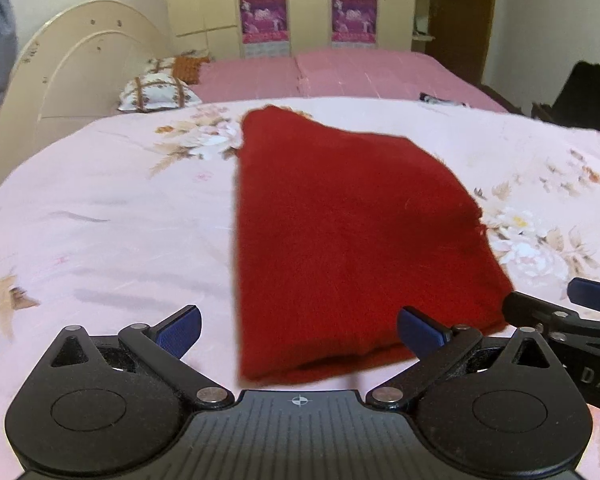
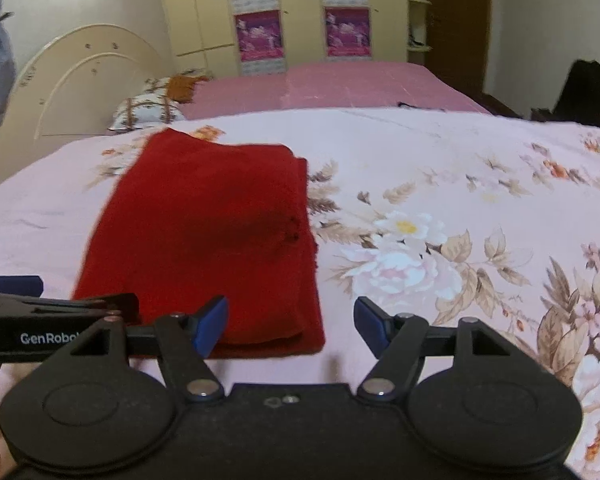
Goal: Fold small clothes
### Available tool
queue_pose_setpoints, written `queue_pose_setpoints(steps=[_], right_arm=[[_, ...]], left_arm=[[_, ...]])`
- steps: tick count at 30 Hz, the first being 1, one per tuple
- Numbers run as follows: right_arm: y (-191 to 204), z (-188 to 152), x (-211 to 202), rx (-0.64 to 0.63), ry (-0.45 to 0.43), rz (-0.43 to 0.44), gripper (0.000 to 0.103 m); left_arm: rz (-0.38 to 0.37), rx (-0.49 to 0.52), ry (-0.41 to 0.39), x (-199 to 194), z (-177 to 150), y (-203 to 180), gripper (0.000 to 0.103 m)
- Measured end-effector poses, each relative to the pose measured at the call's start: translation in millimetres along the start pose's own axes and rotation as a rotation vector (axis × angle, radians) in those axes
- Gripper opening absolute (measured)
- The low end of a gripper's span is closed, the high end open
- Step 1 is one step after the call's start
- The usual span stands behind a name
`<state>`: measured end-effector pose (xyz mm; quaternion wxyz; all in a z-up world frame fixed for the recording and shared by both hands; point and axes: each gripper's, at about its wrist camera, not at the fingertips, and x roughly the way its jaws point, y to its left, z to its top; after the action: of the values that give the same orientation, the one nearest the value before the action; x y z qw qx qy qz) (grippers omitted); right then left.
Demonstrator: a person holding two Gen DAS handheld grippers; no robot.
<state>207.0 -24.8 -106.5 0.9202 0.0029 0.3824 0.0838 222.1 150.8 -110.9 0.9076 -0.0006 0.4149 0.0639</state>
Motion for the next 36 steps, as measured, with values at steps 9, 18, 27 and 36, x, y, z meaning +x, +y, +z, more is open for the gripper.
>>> queue_pose_setpoints(steps=[9,18,27,36], right_arm=[[-9.1,-19.6,-107.1,-0.078,-0.079,0.161,0.085],[-26.7,-58.5,-231.8,-0.104,-0.186,0.201,0.098],[-39.6,-73.1,-298.3,-0.095,-0.284,0.098,0.102],[-53.2,-80.5,-308.8,-0.040,-0.316,0.068,0.102]], left_arm=[[0.093,-0.048,-0.097,-121.3,-41.9,3.0,0.103],[0.112,-0.091,-0.139,-244.4,-92.6,-12.7,0.103],[0.131,-0.115,-0.204,-311.0,-120.7,-31.8,0.103],[0.143,-0.115,-0.218,-328.4,-130.3,-40.5,0.103]])
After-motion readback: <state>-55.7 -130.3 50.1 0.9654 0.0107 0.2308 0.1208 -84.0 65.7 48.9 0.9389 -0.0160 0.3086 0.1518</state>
